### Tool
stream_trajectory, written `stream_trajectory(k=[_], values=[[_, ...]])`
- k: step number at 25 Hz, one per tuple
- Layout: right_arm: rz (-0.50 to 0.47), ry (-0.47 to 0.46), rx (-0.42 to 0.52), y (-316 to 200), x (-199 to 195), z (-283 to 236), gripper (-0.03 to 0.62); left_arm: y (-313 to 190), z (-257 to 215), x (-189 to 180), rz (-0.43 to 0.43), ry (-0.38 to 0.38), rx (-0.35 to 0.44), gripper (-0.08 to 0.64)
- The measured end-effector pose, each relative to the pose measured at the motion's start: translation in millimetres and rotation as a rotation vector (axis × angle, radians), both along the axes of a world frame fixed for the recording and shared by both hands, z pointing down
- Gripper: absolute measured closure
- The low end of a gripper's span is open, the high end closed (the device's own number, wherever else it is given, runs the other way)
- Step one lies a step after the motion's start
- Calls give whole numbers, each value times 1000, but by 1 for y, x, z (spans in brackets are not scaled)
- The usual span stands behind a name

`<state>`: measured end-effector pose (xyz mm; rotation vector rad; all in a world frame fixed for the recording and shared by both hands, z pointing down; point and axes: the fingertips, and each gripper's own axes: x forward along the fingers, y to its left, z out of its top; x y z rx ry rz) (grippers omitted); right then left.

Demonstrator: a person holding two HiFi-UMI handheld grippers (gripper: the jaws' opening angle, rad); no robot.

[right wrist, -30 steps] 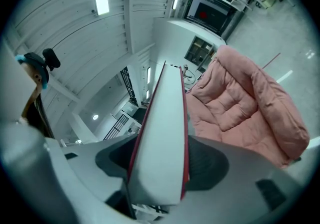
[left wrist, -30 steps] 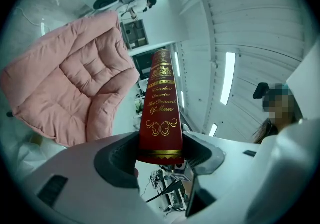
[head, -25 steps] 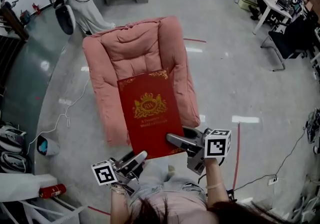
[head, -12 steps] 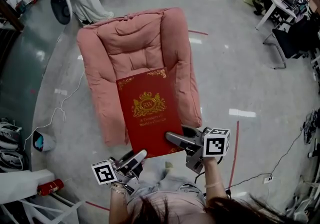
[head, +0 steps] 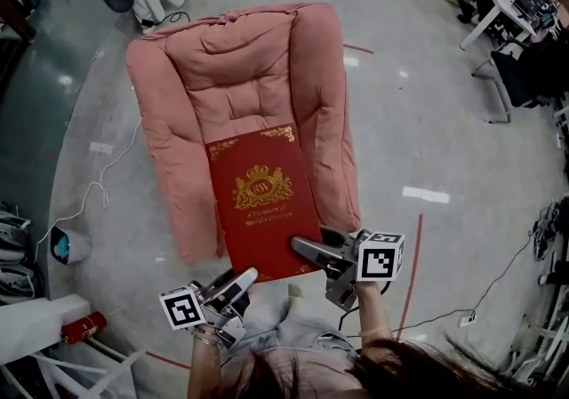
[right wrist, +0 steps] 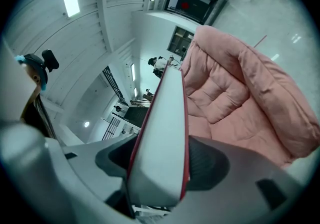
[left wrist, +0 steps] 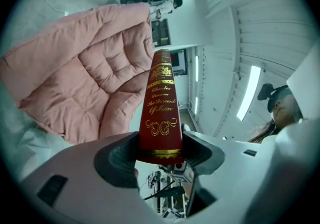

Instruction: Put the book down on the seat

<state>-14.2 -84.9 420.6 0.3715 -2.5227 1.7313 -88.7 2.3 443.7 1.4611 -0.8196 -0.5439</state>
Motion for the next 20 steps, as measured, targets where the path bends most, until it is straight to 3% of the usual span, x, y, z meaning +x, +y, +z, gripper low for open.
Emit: stream_trajectory(k=[5, 20], values=[[9, 17, -36, -8, -5, 18, 304, -9, 15, -6, 21, -17, -10, 302], [55, 62, -115, -40, -26, 66, 304, -42, 60, -30, 7, 52, -93, 302]])
